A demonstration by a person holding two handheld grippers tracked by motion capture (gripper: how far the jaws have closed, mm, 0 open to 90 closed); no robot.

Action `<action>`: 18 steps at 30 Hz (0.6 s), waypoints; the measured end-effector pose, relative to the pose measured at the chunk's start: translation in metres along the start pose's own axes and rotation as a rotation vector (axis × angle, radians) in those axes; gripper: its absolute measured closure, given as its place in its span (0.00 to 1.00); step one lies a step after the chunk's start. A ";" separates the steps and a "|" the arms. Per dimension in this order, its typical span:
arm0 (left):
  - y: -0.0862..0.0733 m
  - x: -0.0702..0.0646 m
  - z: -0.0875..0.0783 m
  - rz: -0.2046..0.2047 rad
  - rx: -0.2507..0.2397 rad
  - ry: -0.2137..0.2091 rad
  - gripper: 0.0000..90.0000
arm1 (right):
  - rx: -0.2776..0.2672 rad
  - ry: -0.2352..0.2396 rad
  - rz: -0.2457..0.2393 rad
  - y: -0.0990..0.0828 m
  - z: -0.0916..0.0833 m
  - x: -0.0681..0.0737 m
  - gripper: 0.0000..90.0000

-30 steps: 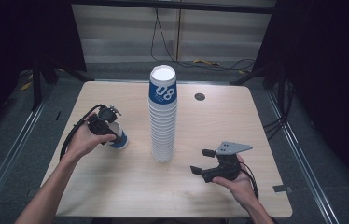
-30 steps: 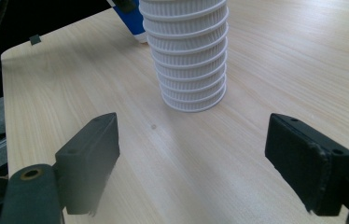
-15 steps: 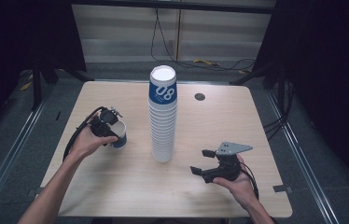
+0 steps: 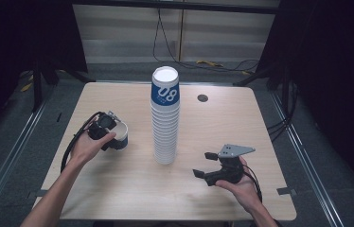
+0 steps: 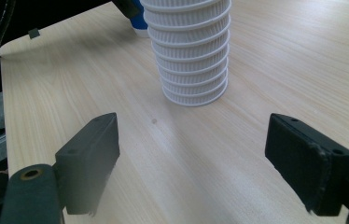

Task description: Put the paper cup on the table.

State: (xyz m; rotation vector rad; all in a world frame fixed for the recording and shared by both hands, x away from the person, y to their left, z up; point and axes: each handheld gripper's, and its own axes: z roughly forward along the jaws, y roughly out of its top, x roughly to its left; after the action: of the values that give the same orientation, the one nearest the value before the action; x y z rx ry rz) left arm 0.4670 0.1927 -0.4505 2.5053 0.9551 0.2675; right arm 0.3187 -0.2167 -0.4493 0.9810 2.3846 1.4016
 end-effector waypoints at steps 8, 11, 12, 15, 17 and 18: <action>-0.014 0.004 0.001 -0.031 -0.037 -0.021 0.19 | 0.008 -0.008 0.002 0.000 0.000 -0.001 0.20; -0.018 0.006 -0.001 -0.059 -0.058 -0.045 0.18 | 0.012 -0.008 0.002 -0.001 0.000 -0.001 0.20; -0.019 0.006 -0.002 -0.057 -0.059 -0.046 0.18 | 0.012 -0.007 0.002 -0.001 0.000 -0.001 0.20; -0.023 0.006 -0.003 -0.057 -0.066 -0.044 0.18 | 0.012 -0.009 0.002 0.000 0.000 0.000 0.20; -0.026 0.007 -0.005 -0.061 -0.072 -0.044 0.18 | 0.013 -0.010 0.002 0.000 0.000 -0.001 0.20; -0.028 0.006 -0.005 -0.073 -0.078 -0.035 0.19 | 0.017 -0.016 0.001 0.000 0.000 -0.001 0.20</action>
State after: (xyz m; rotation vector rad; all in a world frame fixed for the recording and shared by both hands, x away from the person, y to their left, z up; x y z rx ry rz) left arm 0.4538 0.2170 -0.4590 2.3919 1.0004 0.2331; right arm 0.3195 -0.2173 -0.4501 0.9943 2.3886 1.3707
